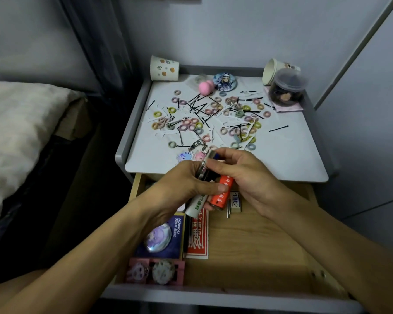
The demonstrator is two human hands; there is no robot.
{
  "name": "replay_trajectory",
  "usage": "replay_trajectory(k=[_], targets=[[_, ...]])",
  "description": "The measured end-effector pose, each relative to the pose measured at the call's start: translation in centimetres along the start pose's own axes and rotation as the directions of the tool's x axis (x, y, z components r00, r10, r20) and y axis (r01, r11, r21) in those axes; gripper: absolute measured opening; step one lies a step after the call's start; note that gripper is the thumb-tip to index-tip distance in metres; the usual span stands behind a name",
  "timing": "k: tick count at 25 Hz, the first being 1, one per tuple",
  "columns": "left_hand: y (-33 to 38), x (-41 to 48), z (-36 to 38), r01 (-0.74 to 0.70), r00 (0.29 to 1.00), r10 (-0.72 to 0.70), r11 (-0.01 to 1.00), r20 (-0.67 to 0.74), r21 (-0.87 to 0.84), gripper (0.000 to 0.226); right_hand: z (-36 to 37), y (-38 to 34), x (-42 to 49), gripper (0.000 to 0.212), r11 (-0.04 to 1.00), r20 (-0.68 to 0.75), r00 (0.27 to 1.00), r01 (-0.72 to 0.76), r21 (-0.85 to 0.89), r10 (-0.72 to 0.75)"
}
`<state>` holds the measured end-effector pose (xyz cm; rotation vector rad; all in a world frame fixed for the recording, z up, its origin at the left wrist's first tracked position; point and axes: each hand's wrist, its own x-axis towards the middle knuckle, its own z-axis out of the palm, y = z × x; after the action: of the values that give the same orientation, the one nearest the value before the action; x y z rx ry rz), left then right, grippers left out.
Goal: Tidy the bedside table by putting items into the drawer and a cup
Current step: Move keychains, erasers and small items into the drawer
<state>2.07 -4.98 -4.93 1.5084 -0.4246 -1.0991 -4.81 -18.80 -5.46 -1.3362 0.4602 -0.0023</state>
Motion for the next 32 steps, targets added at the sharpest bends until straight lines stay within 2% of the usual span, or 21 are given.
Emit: replay_trajectory(k=[2, 4, 6, 7, 9, 11, 13, 15, 17, 19, 21, 25, 30, 32], targets=[[0.0, 0.0, -0.2, 0.019, 1.000, -0.019, 1.000, -0.008, -0.004, 0.020, 0.2, -0.2, 0.1, 0.019, 0.991, -0.091, 0.988, 0.129, 0.023, -0.126], [-0.1, -0.2, -0.6, 0.066, 0.997, -0.064, 0.997, -0.045, 0.031, 0.026, 0.0, -1.0, 0.1, 0.018, 0.959, -0.234, 0.936, 0.280, 0.041, -0.263], [-0.2, -0.3, -1.5, 0.075, 0.982, -0.052, 0.989, -0.180, 0.126, 0.023, -0.6, -1.7, -0.3, 0.020, 0.920, -0.340, 0.866, 0.393, 0.005, -0.368], [-0.1, -0.4, -2.0, 0.054, 0.963, -0.005, 0.983, -0.268, 0.177, 0.019, -0.8, -1.9, -0.8, 0.021, 0.915, -0.332, 0.859, 0.401, -0.035, -0.390], [0.3, -0.6, -3.1, -0.007, 0.905, 0.089, 0.981, -0.416, 0.196, 0.012, -0.5, -0.7, -2.4, 0.023, 0.956, -0.215, 0.932, 0.287, -0.060, -0.293], [0.9, -0.7, -3.9, -0.064, 0.855, 0.115, 0.991, -0.506, 0.116, 0.010, 0.1, 2.0, -3.9, 0.031, 1.000, -0.074, 0.997, -0.003, -0.021, 0.002], [1.2, -0.8, -4.3, -0.085, 0.838, 0.097, 0.995, -0.536, 0.047, 0.011, 0.1, 5.6, -4.0, 0.035, 0.950, 0.001, 0.951, -0.310, -0.028, 0.310], [1.0, -0.8, -4.1, -0.093, 0.854, 0.070, 0.995, -0.515, -0.019, 0.014, -0.7, 8.1, -2.7, 0.033, 0.876, -0.001, 0.885, -0.461, -0.142, 0.465], [0.7, -0.8, -4.0, -0.080, 0.860, 0.059, 0.997, -0.506, -0.020, 0.018, -1.1, 9.1, -0.4, 0.027, 0.844, -0.019, 0.878, -0.466, -0.267, 0.479], [0.4, -0.7, -4.2, -0.065, 0.857, 0.063, 0.998, -0.512, 0.013, 0.020, -0.7, 9.7, 1.7, 0.023, 0.837, -0.091, 0.901, -0.430, -0.338, 0.425], [0.3, -0.8, -4.5, -0.064, 0.857, 0.068, 0.998, -0.511, 0.025, 0.021, 0.0, 10.6, 3.1, 0.024, 0.826, -0.181, 0.904, -0.428, -0.367, 0.388], [-0.1, -0.9, -5.1, -0.080, 0.858, 0.094, 0.996, -0.506, 0.049, 0.022, 1.1, 12.8, 4.0, 0.012, 0.805, -0.299, 0.890, -0.443, -0.395, 0.344], [-0.6, -0.5, -5.4, -0.095, 0.847, 0.155, 0.985, -0.509, 0.142, 0.017, 0.8, 13.7, 4.1, 0.010, 0.797, -0.318, 0.908, -0.397, -0.455, 0.271], [-0.8, -0.5, -5.5, -0.095, 0.849, 0.166, 0.982, -0.502, 0.165, 0.015, 0.8, 13.7, 4.2, 0.009, 0.758, -0.296, 0.929, -0.356, -0.546, 0.222]])
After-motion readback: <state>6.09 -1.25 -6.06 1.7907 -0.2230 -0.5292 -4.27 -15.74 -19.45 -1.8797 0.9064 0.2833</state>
